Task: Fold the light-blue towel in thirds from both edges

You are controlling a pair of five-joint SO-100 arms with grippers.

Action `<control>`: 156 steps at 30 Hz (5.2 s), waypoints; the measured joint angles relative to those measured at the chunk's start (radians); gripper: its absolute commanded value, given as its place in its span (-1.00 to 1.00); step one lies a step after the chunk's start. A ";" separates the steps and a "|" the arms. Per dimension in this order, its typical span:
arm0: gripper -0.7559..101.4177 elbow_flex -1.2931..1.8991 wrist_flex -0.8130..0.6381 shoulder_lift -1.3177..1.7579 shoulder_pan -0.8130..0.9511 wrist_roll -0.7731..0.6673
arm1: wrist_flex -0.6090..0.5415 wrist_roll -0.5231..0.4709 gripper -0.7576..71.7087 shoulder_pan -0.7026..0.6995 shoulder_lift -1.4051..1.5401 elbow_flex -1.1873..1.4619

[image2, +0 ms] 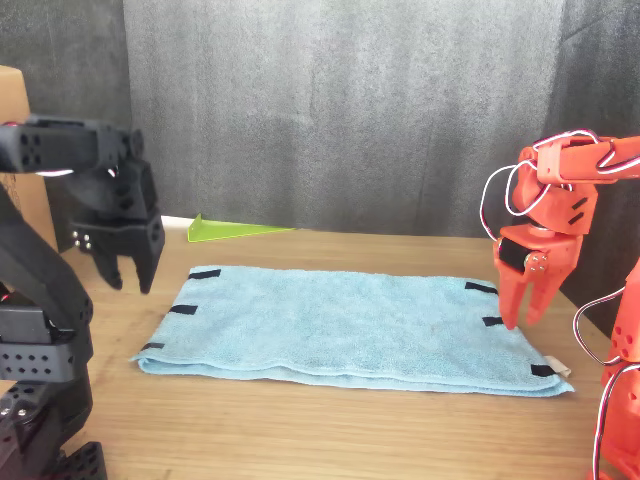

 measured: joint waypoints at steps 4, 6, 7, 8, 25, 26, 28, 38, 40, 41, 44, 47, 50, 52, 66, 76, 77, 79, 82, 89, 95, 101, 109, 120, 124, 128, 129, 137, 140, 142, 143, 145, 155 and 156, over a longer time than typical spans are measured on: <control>-0.57 0.000 -0.002 0.000 -0.038 0.000 | -0.002 -0.005 -0.49 -0.002 0.000 0.000; -0.56 -0.002 -0.002 -0.023 -0.060 -0.002 | -0.002 -0.011 -0.48 -0.003 0.000 0.000; -0.56 -0.002 -0.002 -0.041 -0.067 -0.003 | -0.002 -0.015 -0.48 -0.005 0.000 0.000; -0.56 -0.002 -0.002 -0.058 -0.078 -0.006 | -0.002 -0.020 -0.48 -0.008 0.000 0.000; -0.53 -0.092 -0.031 -0.229 -0.161 -0.041 | -0.014 -0.058 -0.45 -0.063 0.000 0.071; -0.53 -0.097 -0.028 -0.229 -0.150 -0.038 | -0.028 -0.058 -0.45 -0.061 0.002 0.071; -0.52 -0.109 -0.028 -0.236 -0.143 -0.037 | -0.023 -0.058 -0.44 -0.060 0.002 0.071; -0.52 -0.129 -0.028 -0.281 -0.110 -0.012 | -0.038 -0.058 -0.40 -0.057 0.002 0.071; -0.52 -0.129 -0.028 -0.281 -0.114 -0.002 | -0.038 -0.058 -0.40 -0.057 -0.006 0.071; -0.52 -0.129 -0.028 -0.282 -0.107 0.000 | -0.038 -0.058 -0.40 -0.057 -0.014 0.071; -0.52 -0.129 -0.032 -0.298 -0.095 0.000 | -0.038 -0.058 -0.40 -0.057 -0.018 0.071; -0.52 -0.129 -0.034 -0.298 -0.117 0.000 | -0.038 -0.074 -0.40 -0.057 -0.018 0.071; -0.52 -0.129 -0.029 -0.314 -0.109 0.000 | -0.038 -0.077 -0.40 -0.057 -0.023 0.071; -0.52 -0.141 -0.029 -0.321 -0.120 0.000 | -0.048 -0.077 -0.41 -0.057 -0.032 0.071; -0.52 -0.161 0.005 -0.370 -0.147 0.000 | -0.069 -0.094 -0.42 -0.058 -0.097 0.069; -0.52 -0.161 0.031 -0.370 -0.149 0.018 | -0.091 -0.101 -0.43 -0.058 -0.106 0.091; -0.52 -0.161 0.038 -0.370 -0.149 0.018 | -0.091 -0.100 -0.43 -0.054 -0.106 0.091; -0.52 -0.161 0.048 -0.385 -0.149 0.018 | -0.091 -0.101 -0.43 -0.046 -0.106 0.091; -0.53 -0.161 0.058 -0.413 -0.150 0.012 | -0.092 -0.101 -0.43 -0.044 -0.106 0.092; -0.56 -0.170 0.075 -0.420 -0.166 0.009 | -0.106 -0.101 -0.43 -0.044 -0.100 0.110; -0.64 -0.215 0.106 -0.469 -0.163 0.026 | -0.106 -0.101 -0.44 -0.044 -0.100 0.110; -0.85 -0.218 0.106 -0.483 -0.158 0.026 | -0.106 -0.101 -0.48 -0.044 -0.100 0.110; -0.99 -0.218 0.106 -0.483 -0.155 0.026 | -0.106 -0.094 -0.98 -0.015 -0.109 0.112; -0.99 -0.196 0.087 -0.457 -0.155 0.026 | -0.114 -0.094 -0.98 0.000 -0.081 0.135; -0.99 -0.184 0.081 -0.451 -0.155 0.021 | -0.106 -0.094 -0.98 0.014 -0.038 0.149; -0.99 -0.181 0.078 -0.448 -0.155 0.020 | -0.049 -0.094 -0.98 0.038 0.038 0.137; -0.99 -0.181 0.078 -0.448 -0.155 0.020 | -0.029 -0.094 -0.98 0.048 0.051 0.121; -0.99 -0.179 0.078 -0.440 -0.155 0.018 | 0.153 -0.095 -0.98 0.098 0.072 -0.107; -0.99 -0.179 0.078 -0.440 -0.155 0.018 | 0.221 -0.083 -0.98 0.138 0.072 -0.201; -0.99 -0.179 0.078 -0.440 -0.155 0.018 | 0.261 -0.072 -0.98 0.173 0.052 -0.267; -0.99 -0.179 0.078 -0.440 -0.155 0.018 | 0.284 -0.064 -0.98 0.190 0.038 -0.301; -0.99 -0.179 0.078 -0.440 -0.155 0.018 | 0.325 -0.054 -0.98 0.219 0.005 -0.368; -0.99 -0.179 0.072 -0.440 -0.155 0.026 | 0.433 -0.008 -0.98 0.403 -0.206 -0.627; -0.99 -0.179 0.072 -0.440 -0.155 0.026 | 0.434 -0.008 -0.98 0.425 -0.227 -0.646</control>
